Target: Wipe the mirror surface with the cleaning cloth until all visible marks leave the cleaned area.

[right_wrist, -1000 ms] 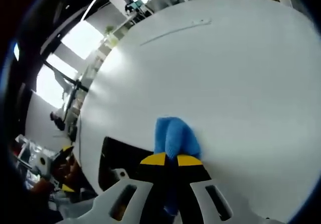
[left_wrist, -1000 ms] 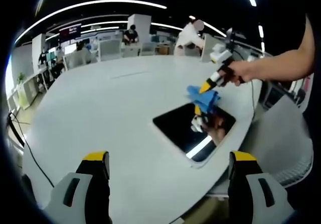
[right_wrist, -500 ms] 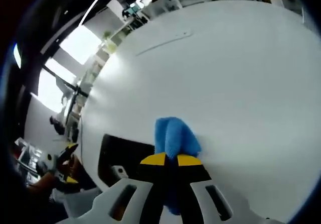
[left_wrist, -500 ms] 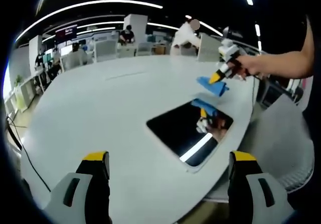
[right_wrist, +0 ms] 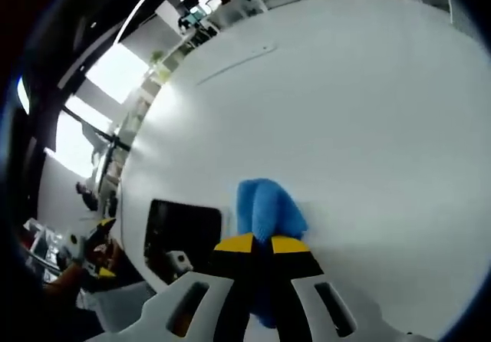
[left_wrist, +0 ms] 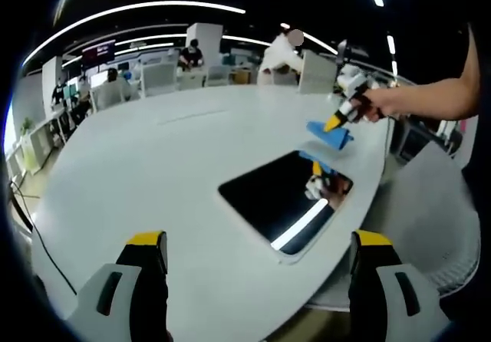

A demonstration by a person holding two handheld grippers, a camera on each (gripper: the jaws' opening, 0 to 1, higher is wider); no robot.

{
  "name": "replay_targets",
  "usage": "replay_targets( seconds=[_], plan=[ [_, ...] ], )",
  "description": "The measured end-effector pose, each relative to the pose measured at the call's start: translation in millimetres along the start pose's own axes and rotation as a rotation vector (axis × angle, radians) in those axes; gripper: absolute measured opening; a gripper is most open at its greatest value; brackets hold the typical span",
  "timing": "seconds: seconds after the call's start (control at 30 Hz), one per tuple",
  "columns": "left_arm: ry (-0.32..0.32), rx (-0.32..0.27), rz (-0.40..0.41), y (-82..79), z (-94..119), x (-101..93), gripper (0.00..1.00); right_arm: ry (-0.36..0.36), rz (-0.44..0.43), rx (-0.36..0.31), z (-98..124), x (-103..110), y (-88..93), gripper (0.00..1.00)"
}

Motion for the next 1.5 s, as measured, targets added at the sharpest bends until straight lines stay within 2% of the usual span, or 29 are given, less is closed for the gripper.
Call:
replay_targets(
  seconds=[0.3, 0.4, 0.47, 0.67, 0.83, 0.9, 0.97, 1.07, 1.13, 1.17, 1.23, 1.3, 1.37, 1.43, 1.5],
  plan=[
    [-0.025, -0.006, -0.003, 1.7, 7.7, 2.1, 0.99, 0.038, 0.030, 0.034, -20.0, -3.5, 9.5, 0.01],
    [-0.025, -0.001, -0.002, 2.8, 8.3, 2.6, 0.99, 0.100, 0.096, 0.053, -24.6, -8.0, 13.1, 0.01],
    [-0.027, -0.002, -0.003, 2.7, 8.3, 2.7, 0.99, 0.091, 0.131, 0.039, -27.2, -7.7, 12.9, 0.01],
    [-0.035, -0.012, -0.007, 0.0, 6.0, 3.3, 0.99, 0.136, 0.218, 0.057, -27.1, -3.4, 13.5, 0.00],
    [-0.027, -0.016, -0.007, -4.2, 3.2, 0.5, 0.99, 0.099, 0.153, 0.033, -25.4, -8.4, 13.9, 0.01],
    [-0.029, -0.023, -0.014, -6.5, 2.6, 1.5, 0.99, 0.062, 0.139, -0.002, -23.2, -8.1, 15.6, 0.03],
    [-0.035, -0.033, -0.014, -8.7, 3.2, 4.5, 1.00, 0.038, 0.160, -0.033, -17.0, -3.6, 16.2, 0.11],
    [-0.039, -0.038, -0.003, -10.5, 4.4, 8.8, 1.00, 0.037, 0.287, -0.102, -3.7, 3.8, 7.6, 0.24],
    [-0.045, -0.042, -0.002, -12.8, 4.6, 12.2, 1.00, 0.039, 0.339, -0.148, 3.5, 5.3, 1.6, 0.32],
    [-0.047, -0.049, 0.003, -14.5, 4.6, 13.7, 1.00, 0.023, 0.360, -0.188, 9.8, 8.0, -2.1, 0.37],
    [-0.059, -0.080, 0.018, -21.6, 5.3, 18.2, 1.00, -0.009, 0.395, -0.225, 19.1, 12.3, -5.6, 0.44],
    [-0.066, -0.095, 0.029, -27.0, 6.6, 18.5, 1.00, -0.011, 0.454, -0.270, 28.2, 15.6, -7.6, 0.56],
    [-0.069, -0.101, 0.027, -28.9, 6.9, 18.7, 1.00, -0.014, 0.507, -0.315, 36.3, 17.1, -7.1, 0.67],
    [-0.075, -0.108, 0.021, -29.9, 8.0, 18.9, 1.00, -0.027, 0.537, -0.345, 42.2, 19.3, -3.5, 0.74],
    [-0.078, -0.115, 0.021, -28.8, 10.0, 19.1, 1.00, -0.042, 0.534, -0.330, 46.9, 18.4, 7.0, 0.77]
  ],
)
Point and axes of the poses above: the point that each gripper's makers call its tool centre point, and the gripper's own axes: z roughly backward along the fingers, x roughly to its left, y roughly out of its underside, the point moved 7 cm from there along z, roughly backward along the fingers, and after that the axes turned 4 degrees about z, right-handed, at the moved point
